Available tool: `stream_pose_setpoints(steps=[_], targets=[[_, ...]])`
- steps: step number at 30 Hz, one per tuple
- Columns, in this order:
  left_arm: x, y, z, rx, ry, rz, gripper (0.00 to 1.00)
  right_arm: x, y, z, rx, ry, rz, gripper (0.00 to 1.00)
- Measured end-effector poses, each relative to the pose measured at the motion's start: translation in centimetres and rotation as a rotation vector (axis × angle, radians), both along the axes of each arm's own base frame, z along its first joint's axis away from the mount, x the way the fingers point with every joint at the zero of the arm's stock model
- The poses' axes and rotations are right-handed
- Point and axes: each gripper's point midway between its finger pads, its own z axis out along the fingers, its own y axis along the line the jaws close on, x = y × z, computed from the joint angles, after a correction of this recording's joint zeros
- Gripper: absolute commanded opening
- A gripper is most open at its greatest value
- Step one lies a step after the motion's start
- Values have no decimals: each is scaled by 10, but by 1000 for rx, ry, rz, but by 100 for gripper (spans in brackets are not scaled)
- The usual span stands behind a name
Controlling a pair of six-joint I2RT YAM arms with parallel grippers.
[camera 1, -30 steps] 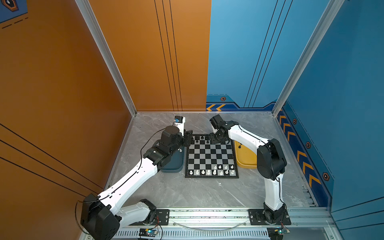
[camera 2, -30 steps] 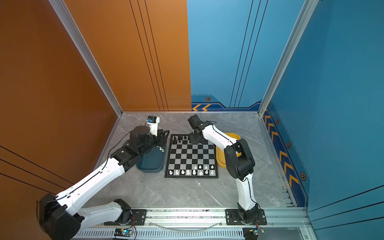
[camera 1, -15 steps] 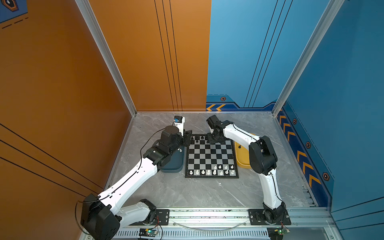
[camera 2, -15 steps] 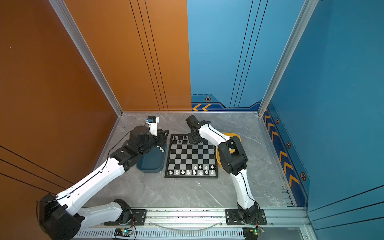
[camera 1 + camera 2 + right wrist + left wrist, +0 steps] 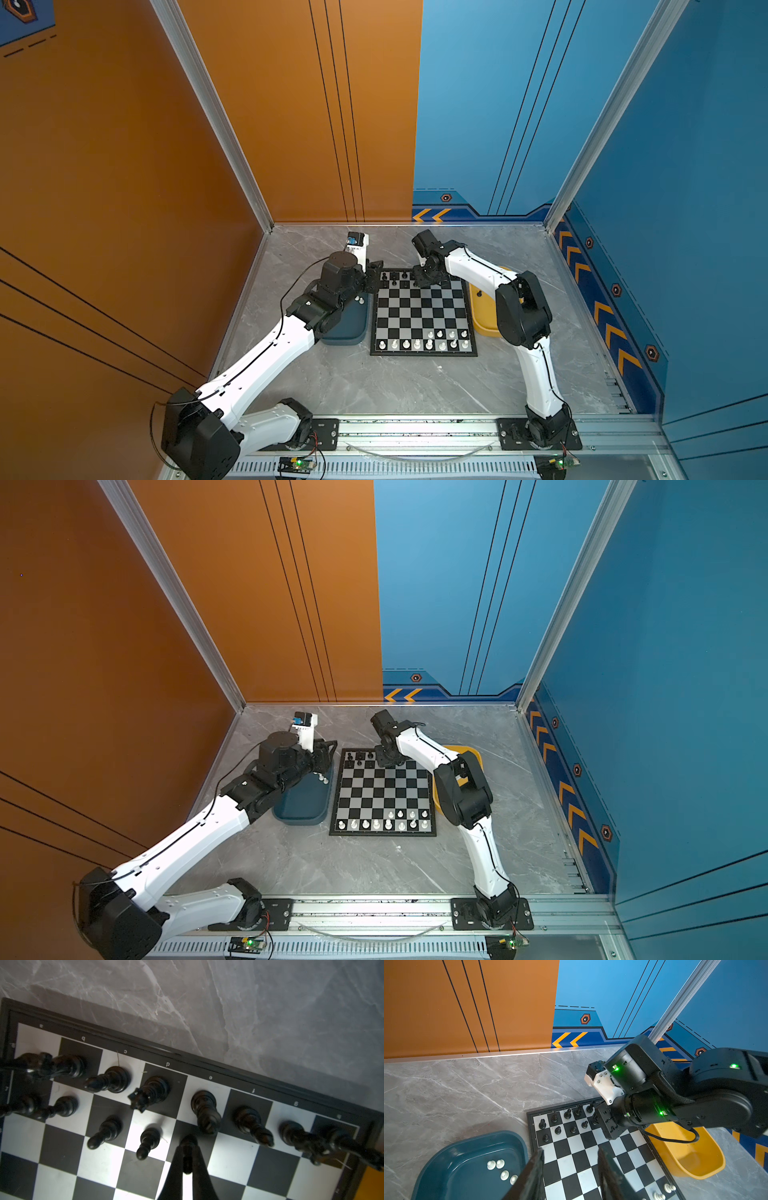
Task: Set up the chess pieces on the board
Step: 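Lower the black pawn onto its square and open the right gripper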
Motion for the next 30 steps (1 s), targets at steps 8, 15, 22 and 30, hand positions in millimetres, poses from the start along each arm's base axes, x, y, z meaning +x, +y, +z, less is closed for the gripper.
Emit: stream_pose_setpoints(steps=[8,15,22,30], targets=[[0,0,0,0,0,0,44,0,-4,0,-23,-3,6,7],[0,0,0,0,0,0,44,0,-4,0,-26,-2,7,15],[0,0,0,0,0,0,44,0,-4,-1,-27,1,7,22],[0,0,0,-1,1,-2,44,0,-4,-2,-28,2,6,25]])
